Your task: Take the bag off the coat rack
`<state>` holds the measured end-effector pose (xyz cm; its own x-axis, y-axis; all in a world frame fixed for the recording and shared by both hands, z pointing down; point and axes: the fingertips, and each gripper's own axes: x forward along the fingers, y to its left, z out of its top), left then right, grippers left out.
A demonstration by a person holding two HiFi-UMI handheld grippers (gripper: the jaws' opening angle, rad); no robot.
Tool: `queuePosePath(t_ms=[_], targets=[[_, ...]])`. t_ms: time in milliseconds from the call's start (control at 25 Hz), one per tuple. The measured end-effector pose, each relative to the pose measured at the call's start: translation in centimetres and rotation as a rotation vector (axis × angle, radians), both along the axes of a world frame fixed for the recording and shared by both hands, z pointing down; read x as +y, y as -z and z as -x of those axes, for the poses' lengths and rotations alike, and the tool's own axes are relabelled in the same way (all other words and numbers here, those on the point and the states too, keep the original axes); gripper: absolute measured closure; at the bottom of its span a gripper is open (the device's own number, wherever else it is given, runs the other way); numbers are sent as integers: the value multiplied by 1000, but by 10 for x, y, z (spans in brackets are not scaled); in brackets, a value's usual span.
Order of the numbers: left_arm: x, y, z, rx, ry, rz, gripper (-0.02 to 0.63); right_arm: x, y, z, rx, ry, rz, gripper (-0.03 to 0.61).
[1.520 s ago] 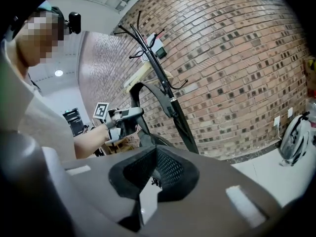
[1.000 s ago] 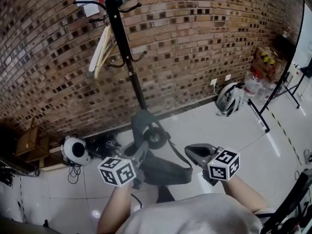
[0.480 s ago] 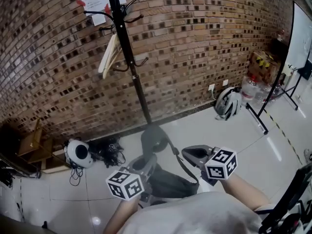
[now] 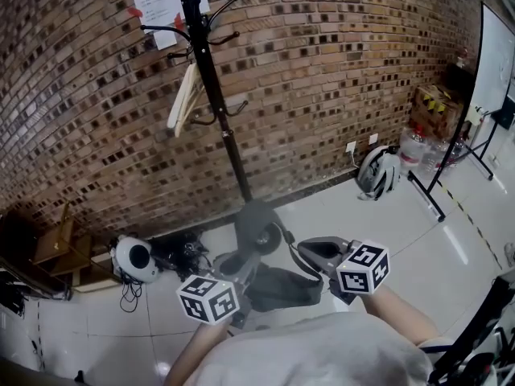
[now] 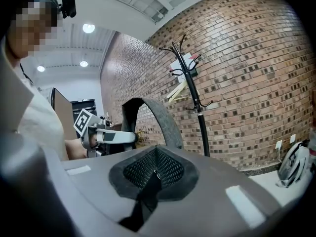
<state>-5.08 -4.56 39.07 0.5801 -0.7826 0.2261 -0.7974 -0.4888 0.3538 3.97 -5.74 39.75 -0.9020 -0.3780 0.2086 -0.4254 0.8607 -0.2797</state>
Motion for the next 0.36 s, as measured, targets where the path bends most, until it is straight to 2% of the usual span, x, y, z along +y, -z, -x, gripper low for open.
queuePosePath(t_ms=[360], targets=[[-1,2,1,-23,9,-5,561,-2,-4,1,8,13,2,580]])
